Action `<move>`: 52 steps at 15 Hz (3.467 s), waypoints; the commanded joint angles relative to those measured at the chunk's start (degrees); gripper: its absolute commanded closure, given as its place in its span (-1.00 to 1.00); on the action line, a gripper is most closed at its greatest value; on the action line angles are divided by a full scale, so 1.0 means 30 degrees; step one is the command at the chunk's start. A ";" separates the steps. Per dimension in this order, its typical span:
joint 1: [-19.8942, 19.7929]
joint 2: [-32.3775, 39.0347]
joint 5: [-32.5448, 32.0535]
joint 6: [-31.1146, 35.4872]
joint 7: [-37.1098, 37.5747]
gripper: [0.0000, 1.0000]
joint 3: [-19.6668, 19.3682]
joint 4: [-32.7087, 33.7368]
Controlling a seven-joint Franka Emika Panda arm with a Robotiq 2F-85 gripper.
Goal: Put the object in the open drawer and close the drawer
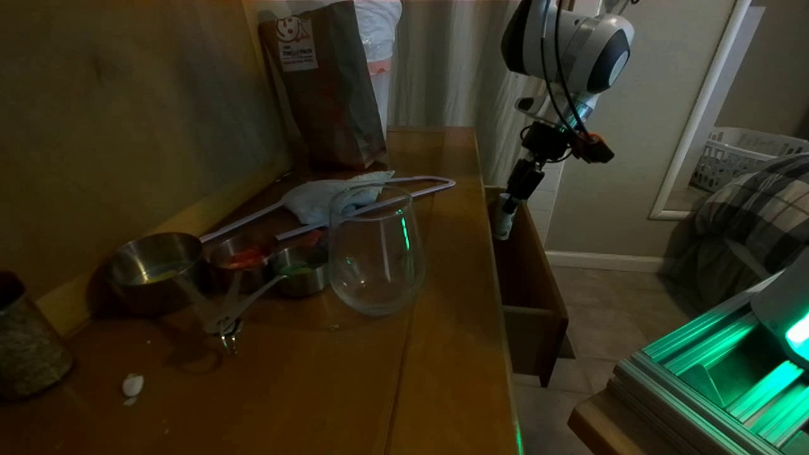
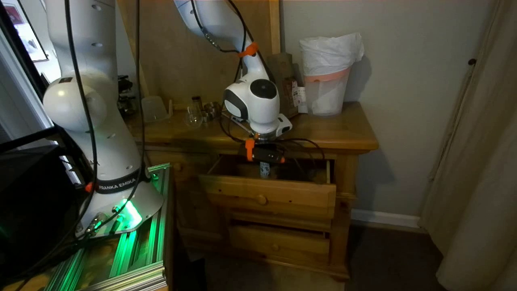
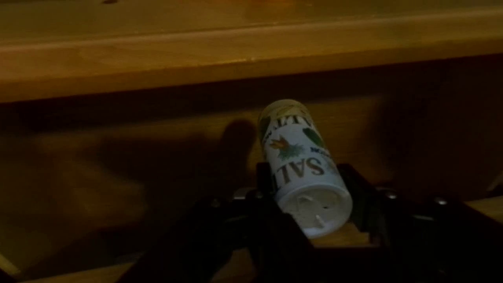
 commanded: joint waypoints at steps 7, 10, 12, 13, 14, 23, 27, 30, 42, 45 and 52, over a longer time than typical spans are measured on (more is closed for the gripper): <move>-0.0188 0.4080 0.2169 0.0503 -0.2636 0.59 0.0397 0.2706; -0.0185 0.4766 0.2470 0.0585 -0.2888 0.59 0.0429 0.3208; -0.0135 0.5175 0.2562 0.0592 -0.2965 0.59 0.0402 0.3504; -0.0086 0.5317 0.2616 0.0682 -0.3078 0.59 0.0412 0.3603; -0.0072 0.5487 0.2593 0.0687 -0.3100 0.59 0.0406 0.3707; 0.0030 0.5892 0.2305 0.0783 -0.2899 -0.68 0.0415 0.3982; 0.0278 0.5098 0.1968 0.0896 -0.2569 -1.00 0.0302 0.3479; 0.0826 0.3738 0.1035 0.1211 -0.1576 -1.00 -0.0048 0.2497; 0.2185 -0.2810 -0.3868 0.4205 0.5236 -1.00 -0.4519 -0.2715; 0.1644 -0.3062 -0.3779 0.2667 0.6767 -0.45 -0.5741 -0.2500; -0.0208 -0.1979 -0.1508 -0.3290 0.7967 0.52 -0.6853 -0.0908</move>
